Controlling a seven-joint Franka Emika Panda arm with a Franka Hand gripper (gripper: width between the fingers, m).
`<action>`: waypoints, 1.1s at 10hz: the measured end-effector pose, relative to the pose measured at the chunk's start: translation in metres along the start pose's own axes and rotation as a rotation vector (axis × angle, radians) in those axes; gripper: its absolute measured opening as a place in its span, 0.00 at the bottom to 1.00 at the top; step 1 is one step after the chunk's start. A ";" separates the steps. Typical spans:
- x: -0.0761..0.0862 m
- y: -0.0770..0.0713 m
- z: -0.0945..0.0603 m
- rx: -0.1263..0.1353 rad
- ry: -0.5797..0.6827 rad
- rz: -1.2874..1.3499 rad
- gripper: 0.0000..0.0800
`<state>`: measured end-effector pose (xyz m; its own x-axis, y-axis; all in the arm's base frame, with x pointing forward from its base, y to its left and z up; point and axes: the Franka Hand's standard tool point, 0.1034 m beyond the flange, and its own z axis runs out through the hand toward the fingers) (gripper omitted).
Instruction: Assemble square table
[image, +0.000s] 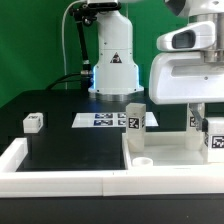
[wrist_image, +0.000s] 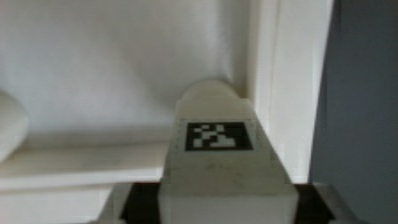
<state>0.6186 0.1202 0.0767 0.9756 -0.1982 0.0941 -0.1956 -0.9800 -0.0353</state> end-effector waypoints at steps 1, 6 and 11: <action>0.000 0.000 0.000 0.002 -0.001 0.108 0.36; 0.000 0.001 0.001 0.004 -0.008 0.598 0.36; 0.000 0.000 0.001 0.003 -0.025 0.824 0.61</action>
Offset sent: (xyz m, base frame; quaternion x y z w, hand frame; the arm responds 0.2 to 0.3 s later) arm 0.0019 0.0003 -0.0057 -0.0282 -0.0092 0.2611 0.9649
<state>0.6185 0.1202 0.0756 0.5209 -0.8535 0.0144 -0.8497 -0.5201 -0.0862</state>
